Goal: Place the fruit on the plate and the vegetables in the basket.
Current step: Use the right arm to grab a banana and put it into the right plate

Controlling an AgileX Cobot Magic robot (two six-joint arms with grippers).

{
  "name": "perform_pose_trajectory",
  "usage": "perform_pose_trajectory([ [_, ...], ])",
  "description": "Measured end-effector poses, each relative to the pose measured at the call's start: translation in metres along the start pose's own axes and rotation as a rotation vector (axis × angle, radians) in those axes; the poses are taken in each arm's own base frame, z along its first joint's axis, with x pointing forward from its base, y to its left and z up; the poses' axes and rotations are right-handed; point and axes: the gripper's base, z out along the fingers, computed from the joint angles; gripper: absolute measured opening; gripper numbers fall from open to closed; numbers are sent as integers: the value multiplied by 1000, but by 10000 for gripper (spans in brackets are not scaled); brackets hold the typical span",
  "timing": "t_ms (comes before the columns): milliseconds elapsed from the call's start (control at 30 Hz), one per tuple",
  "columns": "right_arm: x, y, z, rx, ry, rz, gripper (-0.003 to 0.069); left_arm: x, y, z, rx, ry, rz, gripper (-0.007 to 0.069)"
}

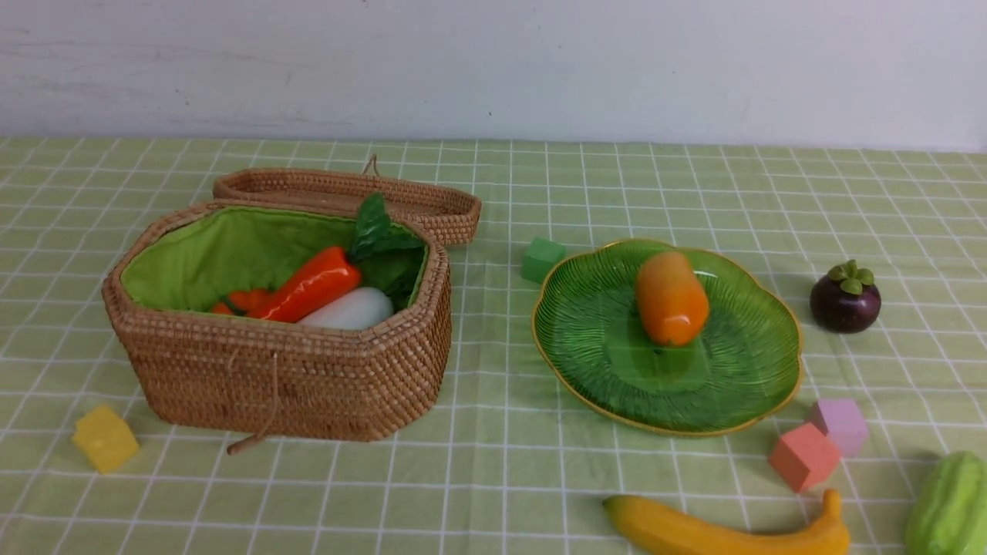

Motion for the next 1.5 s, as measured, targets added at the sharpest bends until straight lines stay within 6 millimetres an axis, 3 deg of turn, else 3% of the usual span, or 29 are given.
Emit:
perform_pose_trajectory([
  [200,0,0,0,0,0,0,241,57,10,15,0,174,21,-13],
  [333,0,0,0,0,0,0,241,73,9,17,49,253,42,-13],
  [1067,0,0,0,2,0,-4,241,73,10,17,24,235,18,4],
  [1500,0,-4,0,46,-1,-105,241,73,10,17,24,234,18,8],
])
